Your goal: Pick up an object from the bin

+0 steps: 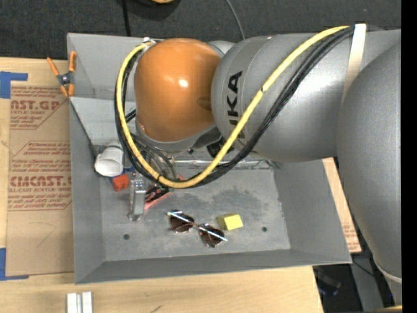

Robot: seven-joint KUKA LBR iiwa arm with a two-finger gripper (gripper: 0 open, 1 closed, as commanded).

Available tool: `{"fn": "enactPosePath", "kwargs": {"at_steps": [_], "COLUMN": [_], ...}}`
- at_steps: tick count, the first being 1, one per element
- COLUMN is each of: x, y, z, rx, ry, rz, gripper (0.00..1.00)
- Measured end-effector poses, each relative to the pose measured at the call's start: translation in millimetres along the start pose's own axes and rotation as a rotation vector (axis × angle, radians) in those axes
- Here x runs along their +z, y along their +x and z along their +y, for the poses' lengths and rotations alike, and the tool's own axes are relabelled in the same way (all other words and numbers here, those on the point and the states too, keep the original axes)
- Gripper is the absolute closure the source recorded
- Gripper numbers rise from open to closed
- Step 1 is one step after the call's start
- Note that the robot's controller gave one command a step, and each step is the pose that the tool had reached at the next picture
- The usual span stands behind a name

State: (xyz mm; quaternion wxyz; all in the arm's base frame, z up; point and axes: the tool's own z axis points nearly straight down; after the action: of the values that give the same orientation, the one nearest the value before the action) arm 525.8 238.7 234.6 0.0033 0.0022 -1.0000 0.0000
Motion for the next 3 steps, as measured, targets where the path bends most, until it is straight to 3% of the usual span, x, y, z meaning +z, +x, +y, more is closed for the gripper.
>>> {"fn": "enactPosePath", "kwargs": {"at_steps": [1, 2, 3], "x": [-5, 41, 32], "y": [-1.9, -11.7, -6.3], "z": [-1, -5, -31], "rx": [0.003, 0.033, 0.021], "ry": [-0.002, -0.005, 0.004], "rz": [-0.007, -0.013, 0.008], "gripper": [0.0, 0.0, 0.0]}}
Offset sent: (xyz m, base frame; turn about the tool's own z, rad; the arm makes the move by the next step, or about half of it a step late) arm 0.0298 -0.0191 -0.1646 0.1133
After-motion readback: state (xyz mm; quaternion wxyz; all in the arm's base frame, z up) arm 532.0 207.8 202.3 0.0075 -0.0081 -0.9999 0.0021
